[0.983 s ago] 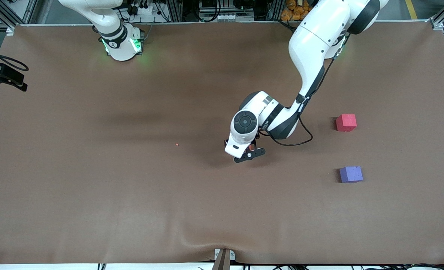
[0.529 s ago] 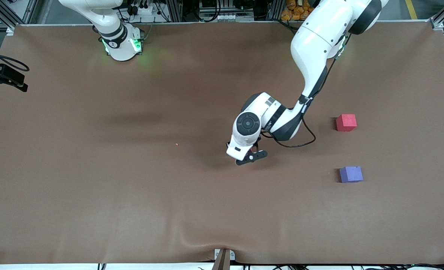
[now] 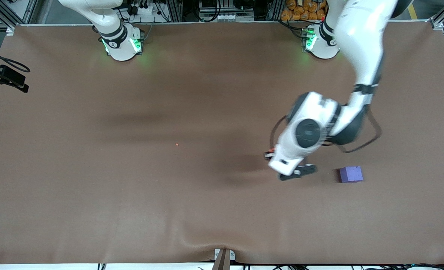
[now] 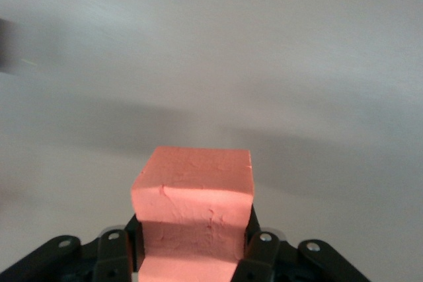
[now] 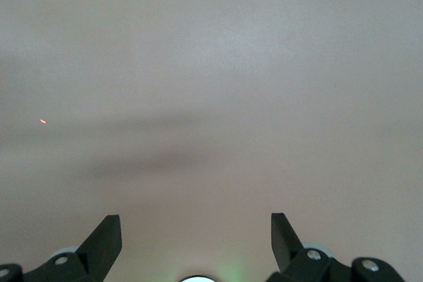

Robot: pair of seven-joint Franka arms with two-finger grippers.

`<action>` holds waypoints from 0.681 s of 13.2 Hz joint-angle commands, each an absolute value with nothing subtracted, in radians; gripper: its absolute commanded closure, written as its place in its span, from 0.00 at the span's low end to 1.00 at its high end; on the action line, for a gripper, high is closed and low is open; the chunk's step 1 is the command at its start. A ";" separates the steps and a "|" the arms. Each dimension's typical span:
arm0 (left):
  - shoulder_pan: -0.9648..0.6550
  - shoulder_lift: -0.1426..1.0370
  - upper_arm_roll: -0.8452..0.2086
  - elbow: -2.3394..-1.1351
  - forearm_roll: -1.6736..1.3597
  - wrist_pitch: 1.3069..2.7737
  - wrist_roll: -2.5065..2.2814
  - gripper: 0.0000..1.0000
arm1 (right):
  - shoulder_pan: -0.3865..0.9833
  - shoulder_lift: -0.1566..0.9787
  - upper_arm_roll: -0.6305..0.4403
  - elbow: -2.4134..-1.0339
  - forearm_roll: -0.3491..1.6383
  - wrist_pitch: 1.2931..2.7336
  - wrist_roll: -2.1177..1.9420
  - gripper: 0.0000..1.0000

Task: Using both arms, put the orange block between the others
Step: 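Carry the orange cube with the left gripper toward the purple cube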

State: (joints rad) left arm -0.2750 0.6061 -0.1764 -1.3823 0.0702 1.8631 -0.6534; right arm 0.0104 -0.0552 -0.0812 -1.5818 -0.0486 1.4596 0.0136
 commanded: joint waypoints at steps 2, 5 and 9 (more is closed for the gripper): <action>-0.146 0.485 -0.195 -1.482 0.080 1.816 -0.481 1.00 | 0.006 -0.066 -0.087 -1.580 -0.003 1.440 0.051 0.00; -0.036 0.420 -0.195 -1.566 0.080 1.816 -0.300 1.00 | -0.021 -0.066 -0.089 -1.575 0.037 1.431 0.048 0.00; 0.113 0.373 -0.195 -1.666 0.080 1.830 -0.077 1.00 | -0.014 -0.071 -0.086 -1.572 0.035 1.442 0.031 0.00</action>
